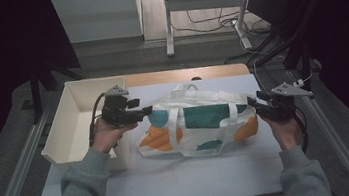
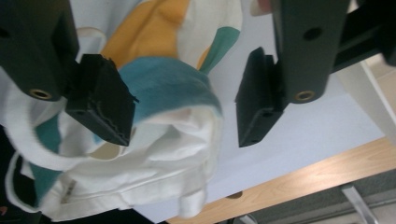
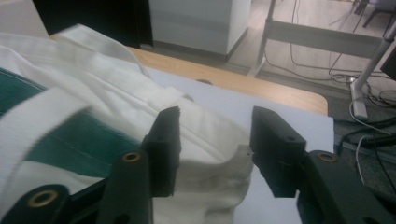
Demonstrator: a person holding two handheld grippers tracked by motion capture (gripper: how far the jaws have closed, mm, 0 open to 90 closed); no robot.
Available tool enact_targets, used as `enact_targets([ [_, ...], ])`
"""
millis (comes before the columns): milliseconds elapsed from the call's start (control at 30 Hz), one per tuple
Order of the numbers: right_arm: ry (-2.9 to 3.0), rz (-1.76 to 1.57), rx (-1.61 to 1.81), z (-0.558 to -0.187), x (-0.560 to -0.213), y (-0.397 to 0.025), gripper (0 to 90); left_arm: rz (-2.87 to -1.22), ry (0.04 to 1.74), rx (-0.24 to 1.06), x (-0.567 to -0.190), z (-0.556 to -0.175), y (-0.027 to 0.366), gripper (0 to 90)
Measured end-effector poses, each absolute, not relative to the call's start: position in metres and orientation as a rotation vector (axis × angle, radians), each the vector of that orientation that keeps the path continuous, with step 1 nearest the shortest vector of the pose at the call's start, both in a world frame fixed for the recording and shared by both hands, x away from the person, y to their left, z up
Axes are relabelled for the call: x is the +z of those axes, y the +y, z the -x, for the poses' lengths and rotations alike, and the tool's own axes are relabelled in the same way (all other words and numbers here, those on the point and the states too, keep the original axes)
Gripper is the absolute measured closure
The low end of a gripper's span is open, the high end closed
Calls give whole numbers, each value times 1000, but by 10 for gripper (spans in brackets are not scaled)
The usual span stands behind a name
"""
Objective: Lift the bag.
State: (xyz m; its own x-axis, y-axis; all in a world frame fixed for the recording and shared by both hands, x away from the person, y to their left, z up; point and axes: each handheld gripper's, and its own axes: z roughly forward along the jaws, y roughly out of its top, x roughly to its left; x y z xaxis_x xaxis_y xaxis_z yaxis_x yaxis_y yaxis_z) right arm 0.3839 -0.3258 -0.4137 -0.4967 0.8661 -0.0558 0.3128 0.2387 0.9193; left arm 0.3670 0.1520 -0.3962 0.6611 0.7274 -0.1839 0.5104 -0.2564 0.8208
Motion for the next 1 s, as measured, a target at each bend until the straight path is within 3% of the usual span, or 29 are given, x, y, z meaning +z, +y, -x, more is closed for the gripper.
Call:
enact_targets([
  [367, 2023, -984, 1359, -358, -407, -325, 458, -1900, 894, 309, -396, -337, 159, 322],
  [1000, 2147, -944, 1280, -328, -440, -322, 447, -1884, 946, 402, -412, -296, 181, 182],
])
